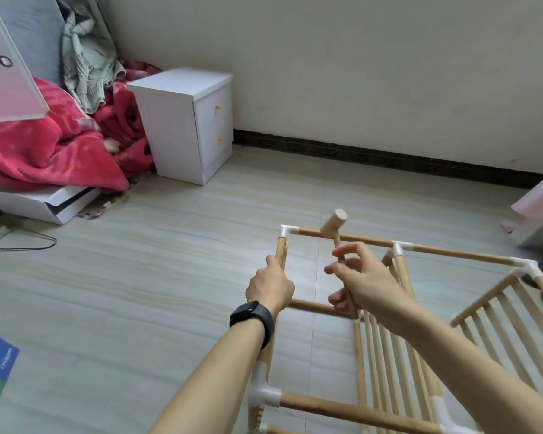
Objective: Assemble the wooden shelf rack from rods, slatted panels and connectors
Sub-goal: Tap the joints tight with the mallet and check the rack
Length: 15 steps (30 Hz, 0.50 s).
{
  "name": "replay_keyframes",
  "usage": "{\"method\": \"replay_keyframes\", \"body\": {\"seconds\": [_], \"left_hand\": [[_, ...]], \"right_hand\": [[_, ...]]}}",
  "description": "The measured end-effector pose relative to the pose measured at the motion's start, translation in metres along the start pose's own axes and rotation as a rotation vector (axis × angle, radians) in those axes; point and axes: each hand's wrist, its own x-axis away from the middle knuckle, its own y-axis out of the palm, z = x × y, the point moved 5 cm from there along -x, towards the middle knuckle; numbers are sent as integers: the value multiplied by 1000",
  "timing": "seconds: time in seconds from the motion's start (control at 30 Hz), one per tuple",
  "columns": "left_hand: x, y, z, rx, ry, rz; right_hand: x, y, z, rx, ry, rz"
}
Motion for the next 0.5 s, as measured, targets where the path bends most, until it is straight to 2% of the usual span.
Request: {"method": "replay_keyframes", "body": {"seconds": [0.13,0.2,0.37,0.4,0.47,0.5], "left_hand": [[-3,0,4,-7,15,46],[-4,1,4,-1,19,47],[-6,1,4,-4,17,50],[-6,1,4,-3,16,49],[-5,-1,5,-10,9,46],[-4,-1,4,-14,7,45]], "right_hand": [[-42,3,2,430,-107,135],[-59,8,0,576,-148,135],[-73,24,-18,566,-528,297],[-78,28,-16,614,-525,275],[-85,35,-4,826,-394,171],[-86,35,-2,878,-380,182]]}}
